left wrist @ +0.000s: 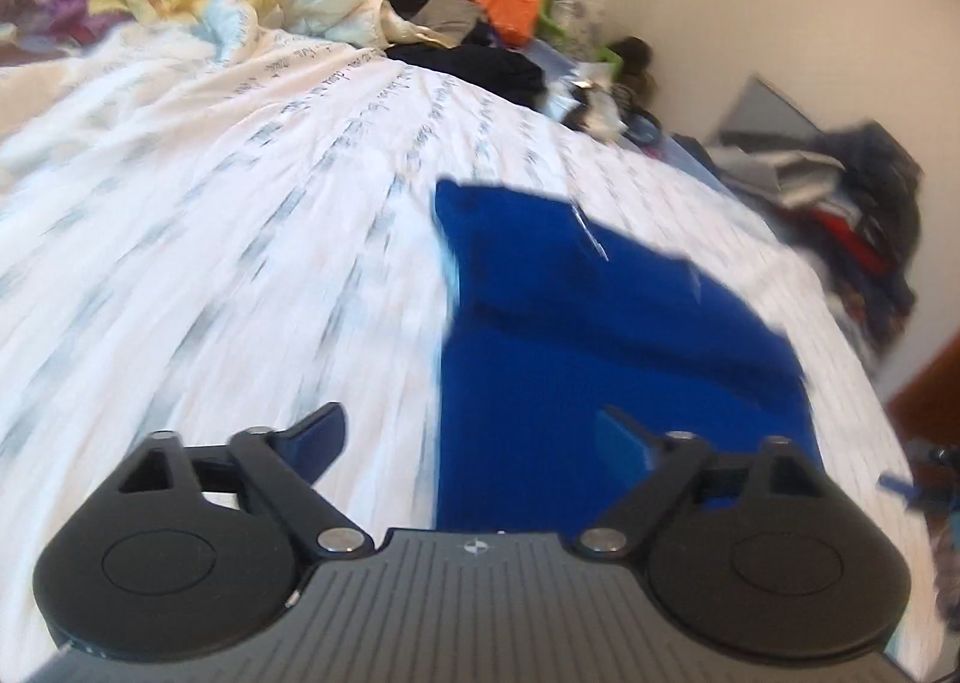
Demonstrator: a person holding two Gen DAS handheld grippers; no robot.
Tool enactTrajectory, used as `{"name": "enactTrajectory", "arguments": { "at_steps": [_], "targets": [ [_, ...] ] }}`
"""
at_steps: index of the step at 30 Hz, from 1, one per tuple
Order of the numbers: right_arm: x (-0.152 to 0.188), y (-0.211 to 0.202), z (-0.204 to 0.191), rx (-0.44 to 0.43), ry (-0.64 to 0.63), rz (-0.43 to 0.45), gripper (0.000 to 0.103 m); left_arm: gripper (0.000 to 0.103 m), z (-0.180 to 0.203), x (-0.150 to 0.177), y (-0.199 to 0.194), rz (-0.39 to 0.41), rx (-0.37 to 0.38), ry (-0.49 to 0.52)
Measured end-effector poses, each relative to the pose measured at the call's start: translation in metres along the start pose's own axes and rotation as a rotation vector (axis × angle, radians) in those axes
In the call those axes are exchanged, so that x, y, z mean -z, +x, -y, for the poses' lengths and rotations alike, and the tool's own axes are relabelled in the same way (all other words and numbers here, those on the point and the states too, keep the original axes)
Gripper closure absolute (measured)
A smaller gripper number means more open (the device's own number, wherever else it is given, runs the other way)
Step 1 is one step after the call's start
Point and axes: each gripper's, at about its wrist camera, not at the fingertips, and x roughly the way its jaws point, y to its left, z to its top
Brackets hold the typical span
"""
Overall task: Fold small clothes
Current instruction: 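Fold the hem up over the body toward the rhinestone collar with both tools, release, then move both open tools to the folded end of the sweater strip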
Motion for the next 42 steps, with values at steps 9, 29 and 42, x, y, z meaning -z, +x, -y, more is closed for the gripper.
{"name": "enactTrajectory", "arguments": {
  "at_steps": [9,29,42],
  "targets": [
    [-0.121,0.165,0.017,0.111,0.085,-0.022,0.026,0.014,0.008,-0.111,0.165,-0.070,-0.092,-0.044],
    [-0.129,0.149,-0.014,0.068,-0.096,0.159,0.050,0.027,0.087,-0.097,0.145,0.202,-0.124,0.342],
    [-0.072,0.259,-0.075,0.336,-0.636,0.070,0.048,0.017,0.116,-0.066,0.223,0.030,-0.161,0.461]
  ]
}}
